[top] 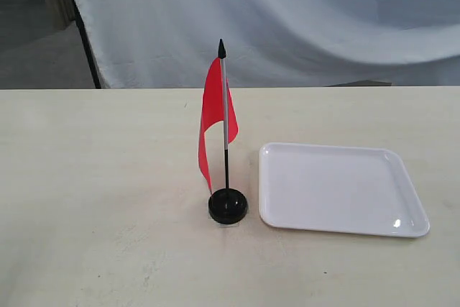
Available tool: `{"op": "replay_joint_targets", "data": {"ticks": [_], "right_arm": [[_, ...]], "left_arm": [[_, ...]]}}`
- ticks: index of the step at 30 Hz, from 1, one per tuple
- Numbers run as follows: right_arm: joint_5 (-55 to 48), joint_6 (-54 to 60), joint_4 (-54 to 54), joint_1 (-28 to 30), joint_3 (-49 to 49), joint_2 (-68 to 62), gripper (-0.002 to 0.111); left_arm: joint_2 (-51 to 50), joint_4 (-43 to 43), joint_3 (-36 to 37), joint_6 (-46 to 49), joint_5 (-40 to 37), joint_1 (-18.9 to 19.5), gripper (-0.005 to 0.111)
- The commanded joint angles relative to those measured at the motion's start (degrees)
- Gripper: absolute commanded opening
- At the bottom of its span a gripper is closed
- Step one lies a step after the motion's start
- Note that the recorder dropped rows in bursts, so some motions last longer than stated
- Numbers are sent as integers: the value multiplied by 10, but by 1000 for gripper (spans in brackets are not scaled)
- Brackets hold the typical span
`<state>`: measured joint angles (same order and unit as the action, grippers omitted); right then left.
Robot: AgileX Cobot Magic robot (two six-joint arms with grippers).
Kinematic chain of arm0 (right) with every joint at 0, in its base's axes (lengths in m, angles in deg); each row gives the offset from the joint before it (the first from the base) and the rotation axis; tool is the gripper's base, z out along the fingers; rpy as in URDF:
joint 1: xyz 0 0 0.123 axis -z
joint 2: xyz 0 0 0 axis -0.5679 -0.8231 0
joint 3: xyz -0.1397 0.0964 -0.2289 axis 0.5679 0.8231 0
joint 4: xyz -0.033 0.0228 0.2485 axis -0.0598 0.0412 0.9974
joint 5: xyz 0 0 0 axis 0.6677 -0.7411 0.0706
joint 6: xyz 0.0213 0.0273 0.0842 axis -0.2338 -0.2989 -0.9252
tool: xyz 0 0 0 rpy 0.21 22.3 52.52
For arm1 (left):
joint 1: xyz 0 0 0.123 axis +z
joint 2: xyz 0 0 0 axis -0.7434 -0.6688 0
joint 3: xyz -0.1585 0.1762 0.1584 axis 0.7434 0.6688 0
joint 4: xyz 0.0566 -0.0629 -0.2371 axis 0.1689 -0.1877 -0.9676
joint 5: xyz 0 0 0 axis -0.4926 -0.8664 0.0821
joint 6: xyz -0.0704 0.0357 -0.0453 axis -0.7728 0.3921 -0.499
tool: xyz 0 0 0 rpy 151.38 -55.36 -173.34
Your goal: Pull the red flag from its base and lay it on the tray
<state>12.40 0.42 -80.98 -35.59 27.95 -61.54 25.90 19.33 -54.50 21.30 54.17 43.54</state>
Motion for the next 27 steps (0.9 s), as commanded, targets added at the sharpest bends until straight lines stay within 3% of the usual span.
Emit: {"op": "replay_joint_targets", "data": {"ticks": [1, 7, 14, 18, 21, 27], "right_arm": [[0, -1, -1, -1, 0, 3, -1], [101, -1, -1, -1, 0, 3, -1], [423, -32, -1, -1, 0, 3, -1], [479, -265, 0, -1, 0, 3, -1], [517, -266, -12, -1, 0, -11, -1], [588, -265, -78, -1, -19, -167, -1]], "left_arm": [[1, 0, 1, 1, 0, -3, 0], [1, 0, 1, 1, 0, -3, 0], [1, 0, 1, 1, 0, -3, 0], [1, 0, 1, 1, 0, -3, 0], [1, 0, 1, 1, 0, -3, 0], [1, 0, 1, 1, 0, -3, 0]]}}
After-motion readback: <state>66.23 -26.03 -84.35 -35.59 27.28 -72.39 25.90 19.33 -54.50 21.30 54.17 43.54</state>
